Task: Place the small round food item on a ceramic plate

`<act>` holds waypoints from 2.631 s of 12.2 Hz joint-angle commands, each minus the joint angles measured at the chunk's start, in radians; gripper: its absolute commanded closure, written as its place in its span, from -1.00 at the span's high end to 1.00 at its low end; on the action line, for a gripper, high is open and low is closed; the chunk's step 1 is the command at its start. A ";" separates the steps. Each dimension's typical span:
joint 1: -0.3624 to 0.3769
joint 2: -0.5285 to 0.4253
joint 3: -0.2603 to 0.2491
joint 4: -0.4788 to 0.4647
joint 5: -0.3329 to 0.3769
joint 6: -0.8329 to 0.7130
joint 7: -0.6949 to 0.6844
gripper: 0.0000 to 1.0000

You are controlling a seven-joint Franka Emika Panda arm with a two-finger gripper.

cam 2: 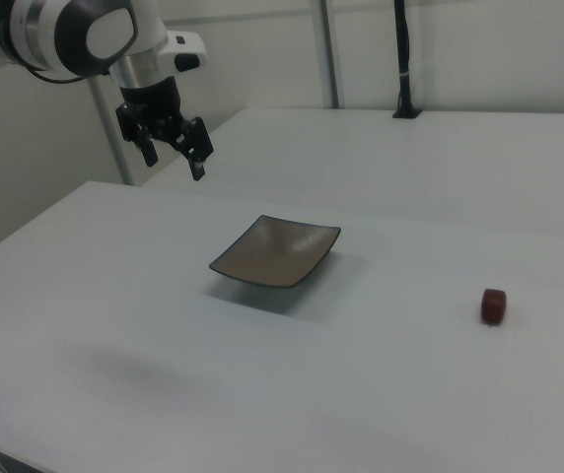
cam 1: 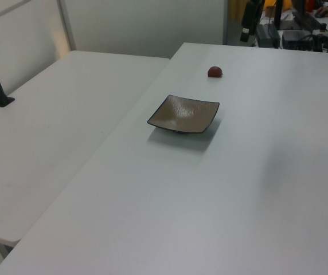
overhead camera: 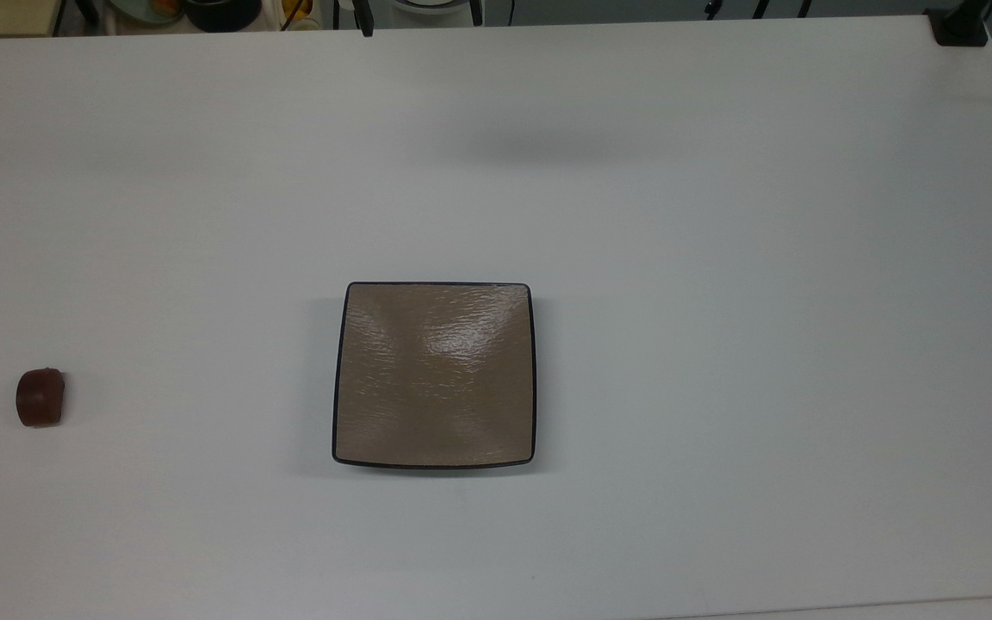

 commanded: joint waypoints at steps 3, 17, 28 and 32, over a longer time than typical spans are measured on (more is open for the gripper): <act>0.017 -0.020 -0.017 -0.021 -0.006 0.001 -0.029 1.00; -0.146 0.129 -0.062 0.144 -0.090 -0.045 -0.284 1.00; -0.380 0.520 -0.051 0.382 -0.076 0.496 -0.308 1.00; -0.420 0.670 -0.033 0.472 -0.076 0.569 -0.308 1.00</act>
